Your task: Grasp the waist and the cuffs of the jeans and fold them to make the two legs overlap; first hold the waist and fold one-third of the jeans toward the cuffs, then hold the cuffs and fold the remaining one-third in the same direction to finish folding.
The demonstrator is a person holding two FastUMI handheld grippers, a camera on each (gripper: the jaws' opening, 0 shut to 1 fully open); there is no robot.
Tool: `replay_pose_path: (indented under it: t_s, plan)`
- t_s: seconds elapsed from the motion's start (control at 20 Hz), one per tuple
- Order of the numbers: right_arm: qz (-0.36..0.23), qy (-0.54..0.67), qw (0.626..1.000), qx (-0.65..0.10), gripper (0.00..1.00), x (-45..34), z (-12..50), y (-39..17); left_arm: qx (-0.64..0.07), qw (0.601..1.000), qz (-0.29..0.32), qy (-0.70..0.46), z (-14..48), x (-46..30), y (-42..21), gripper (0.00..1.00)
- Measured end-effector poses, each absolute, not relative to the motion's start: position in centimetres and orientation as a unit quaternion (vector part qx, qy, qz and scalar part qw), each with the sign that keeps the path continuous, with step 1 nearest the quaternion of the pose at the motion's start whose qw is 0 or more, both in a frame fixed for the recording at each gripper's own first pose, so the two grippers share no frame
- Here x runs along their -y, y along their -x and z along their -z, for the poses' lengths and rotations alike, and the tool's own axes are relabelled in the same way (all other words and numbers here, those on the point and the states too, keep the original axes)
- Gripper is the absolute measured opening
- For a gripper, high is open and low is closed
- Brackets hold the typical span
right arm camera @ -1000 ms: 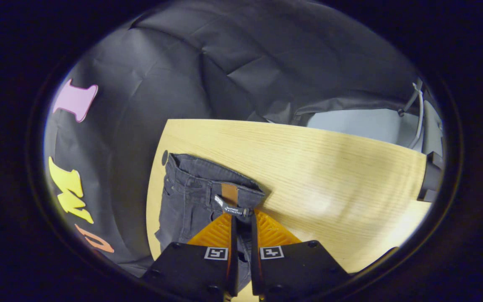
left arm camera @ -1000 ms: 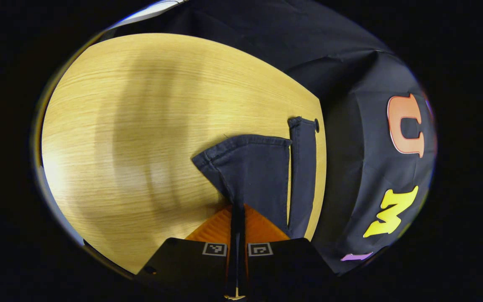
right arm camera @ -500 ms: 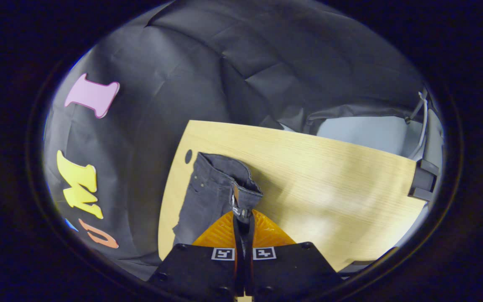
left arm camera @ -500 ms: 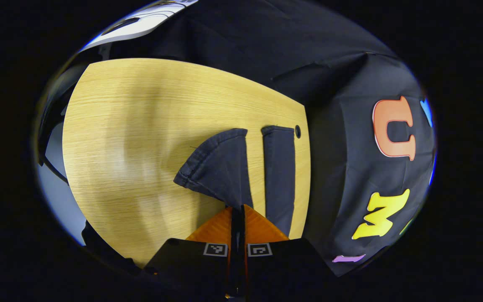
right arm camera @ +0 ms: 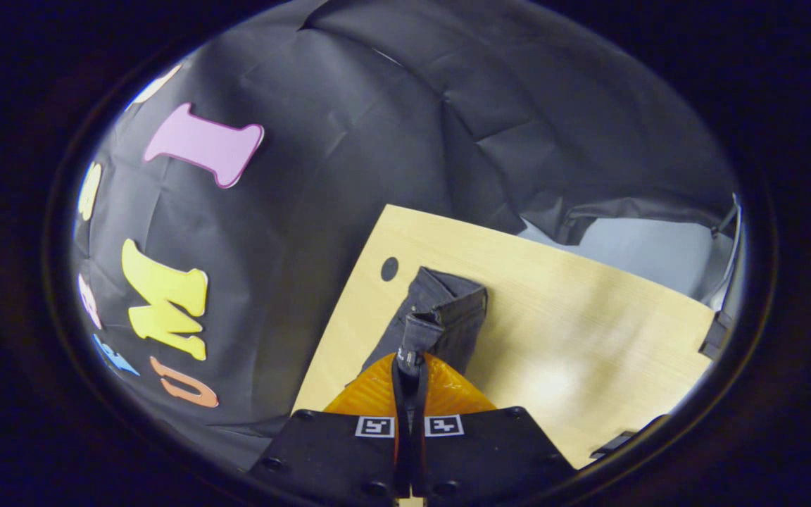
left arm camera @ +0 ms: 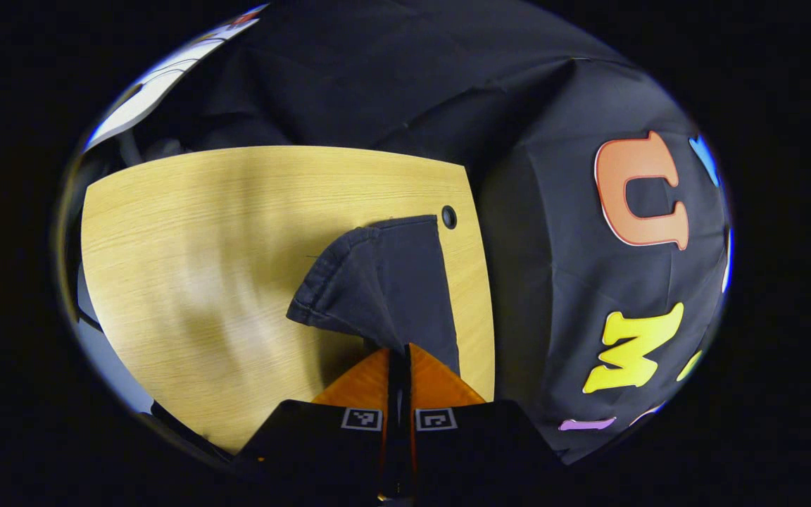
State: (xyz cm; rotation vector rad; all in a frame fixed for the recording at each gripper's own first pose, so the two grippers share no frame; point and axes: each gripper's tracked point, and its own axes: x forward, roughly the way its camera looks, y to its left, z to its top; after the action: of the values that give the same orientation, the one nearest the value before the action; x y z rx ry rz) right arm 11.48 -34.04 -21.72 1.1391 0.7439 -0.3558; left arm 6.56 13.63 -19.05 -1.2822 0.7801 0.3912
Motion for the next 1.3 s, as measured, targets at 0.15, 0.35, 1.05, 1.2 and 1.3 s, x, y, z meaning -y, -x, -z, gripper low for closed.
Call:
replay_pose_path:
  t_s: [0.15,0.35,1.05,1.2,1.3]
  plan:
    - [0.16,-0.528,0.76,-0.345,0.01,34.2,21.0,-14.3,-0.365,0.713,-0.17,0.574,18.8,-14.1,-9.9,0.04]
    - [0.16,-0.531,0.756,-0.347,0.01,34.8,21.7,-18.9,-0.392,0.707,-0.175,0.562,20.5,-15.0,-14.2,0.04]
    - [0.182,-0.52,0.743,-0.38,0.0,34.5,32.4,-27.9,-0.484,0.745,-0.135,0.439,30.0,-15.0,-24.9,0.08]
    - [0.201,-0.512,0.738,-0.389,0.0,34.4,34.4,-28.5,-0.485,0.745,-0.138,0.437,30.5,-14.6,-25.3,0.13]
    - [0.21,-0.516,0.739,-0.38,0.08,34.7,34.5,-29.2,-0.486,0.737,-0.145,0.447,30.7,-13.9,-25.4,0.15]
